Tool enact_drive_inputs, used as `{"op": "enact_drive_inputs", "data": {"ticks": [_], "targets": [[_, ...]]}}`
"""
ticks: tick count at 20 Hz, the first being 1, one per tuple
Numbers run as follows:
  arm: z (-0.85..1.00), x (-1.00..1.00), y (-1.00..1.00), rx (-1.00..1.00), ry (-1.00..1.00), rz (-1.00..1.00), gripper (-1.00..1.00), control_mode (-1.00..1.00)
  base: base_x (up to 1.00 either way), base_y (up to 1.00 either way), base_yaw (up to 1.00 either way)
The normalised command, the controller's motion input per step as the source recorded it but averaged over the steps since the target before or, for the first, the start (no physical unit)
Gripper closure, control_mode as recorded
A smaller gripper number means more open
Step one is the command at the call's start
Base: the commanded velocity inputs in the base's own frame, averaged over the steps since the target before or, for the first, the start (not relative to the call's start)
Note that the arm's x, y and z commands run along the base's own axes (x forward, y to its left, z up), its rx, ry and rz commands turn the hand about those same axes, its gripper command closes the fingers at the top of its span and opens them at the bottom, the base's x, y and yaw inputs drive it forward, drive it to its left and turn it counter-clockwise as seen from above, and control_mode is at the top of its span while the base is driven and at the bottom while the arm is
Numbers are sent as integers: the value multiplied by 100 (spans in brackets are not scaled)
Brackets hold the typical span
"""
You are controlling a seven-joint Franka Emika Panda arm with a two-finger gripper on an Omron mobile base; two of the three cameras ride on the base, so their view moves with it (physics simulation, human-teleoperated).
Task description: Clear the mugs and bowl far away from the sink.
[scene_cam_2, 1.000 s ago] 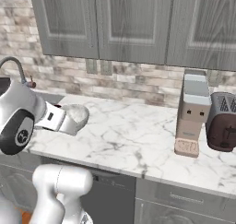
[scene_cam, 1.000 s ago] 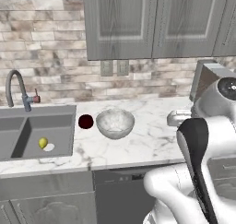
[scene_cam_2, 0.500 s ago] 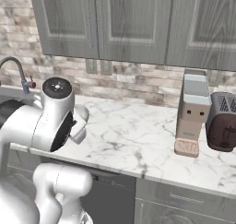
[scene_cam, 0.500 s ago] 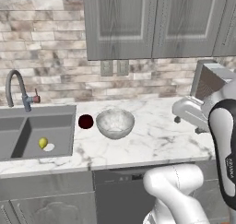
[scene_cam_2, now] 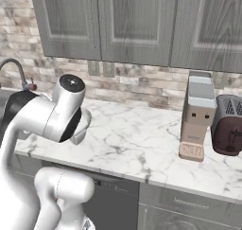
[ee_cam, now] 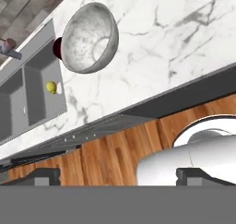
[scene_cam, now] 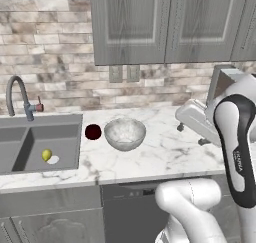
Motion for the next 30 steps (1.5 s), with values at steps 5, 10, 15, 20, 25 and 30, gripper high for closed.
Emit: {"op": "enact_drive_inputs", "data": {"ticks": [5, 10, 15, 20, 25, 30], "targets": [[-26, 21, 17, -15, 0, 0, -100, -100, 0, 0, 0], [-36, 30, 18, -13, 0, 0, -100, -100, 0, 0, 0], [-26, 38, 11, -1, 0, 0, -100, -100, 0, 0, 0], [-8, 49, 1, 0, 0, 0, -100, -100, 0, 0, 0], [-6, 54, 0, 0, 0, 0, -100, -100, 0, 0, 0], [-22, 55, 0, -2, 3, 0, -100, -100, 0, 0, 0]]}}
